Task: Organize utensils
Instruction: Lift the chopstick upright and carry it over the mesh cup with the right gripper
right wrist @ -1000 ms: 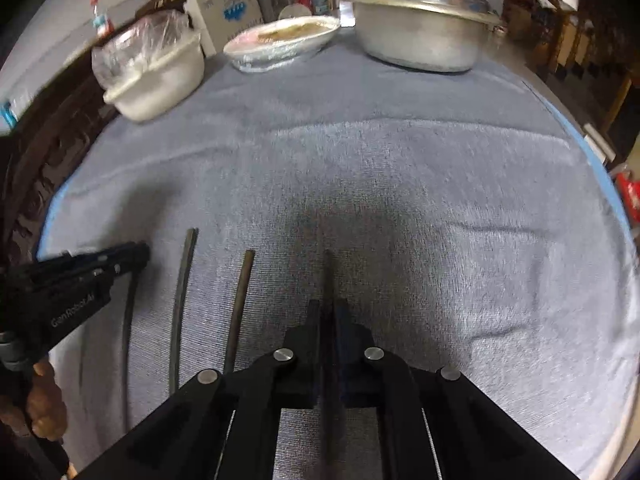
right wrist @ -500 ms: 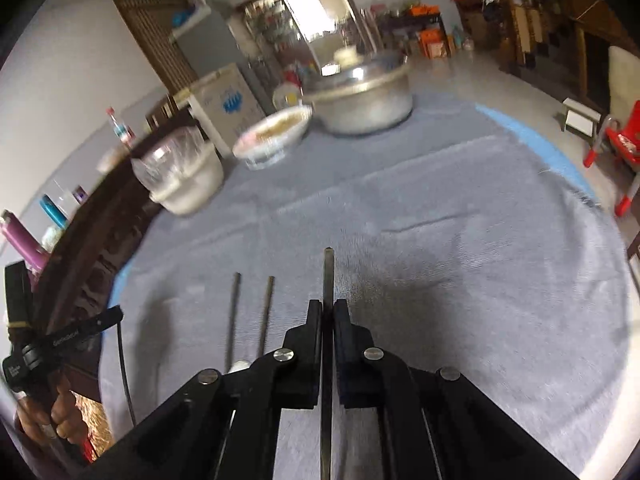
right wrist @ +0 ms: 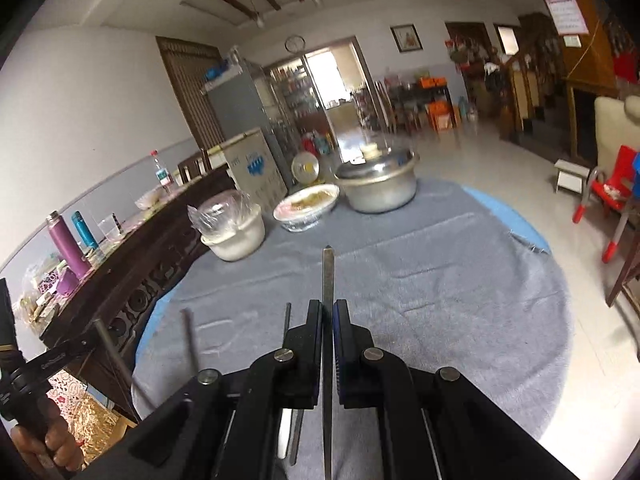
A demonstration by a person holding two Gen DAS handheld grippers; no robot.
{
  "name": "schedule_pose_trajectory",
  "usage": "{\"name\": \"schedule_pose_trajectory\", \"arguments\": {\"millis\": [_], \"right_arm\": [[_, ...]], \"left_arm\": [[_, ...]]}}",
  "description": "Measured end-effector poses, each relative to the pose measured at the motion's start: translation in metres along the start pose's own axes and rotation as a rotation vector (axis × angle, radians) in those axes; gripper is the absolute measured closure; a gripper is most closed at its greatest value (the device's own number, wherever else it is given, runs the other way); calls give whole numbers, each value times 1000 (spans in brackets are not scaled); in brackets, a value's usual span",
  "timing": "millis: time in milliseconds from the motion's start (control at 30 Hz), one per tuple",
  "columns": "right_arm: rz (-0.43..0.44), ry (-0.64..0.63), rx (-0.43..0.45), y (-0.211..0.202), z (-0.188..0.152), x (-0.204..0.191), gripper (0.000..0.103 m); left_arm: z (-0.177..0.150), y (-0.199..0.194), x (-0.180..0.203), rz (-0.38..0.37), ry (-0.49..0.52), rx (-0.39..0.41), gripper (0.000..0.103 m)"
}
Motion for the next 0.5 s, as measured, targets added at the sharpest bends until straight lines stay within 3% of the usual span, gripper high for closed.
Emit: {"name": "schedule_pose_trajectory", "arguments": {"millis": [233, 500], "right_arm": [[-25, -49, 68, -30, -12, -20, 97], [-28, -77, 122, -54, -21, -32, 97]], "left_arm": [[-9, -45, 8, -18, -4, 91, 98], [-15, -77, 9, -45, -23, 140, 98]]}}
Point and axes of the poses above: each gripper's, at about its wrist camera, not at the fingertips, and y roughly the way its jaws point, x to its right, z to its top, the point moved 9 cm from there along y, roughly the way its jaws point, and after that the axes turned 11 degrees about -x, right-handed, at the moved point
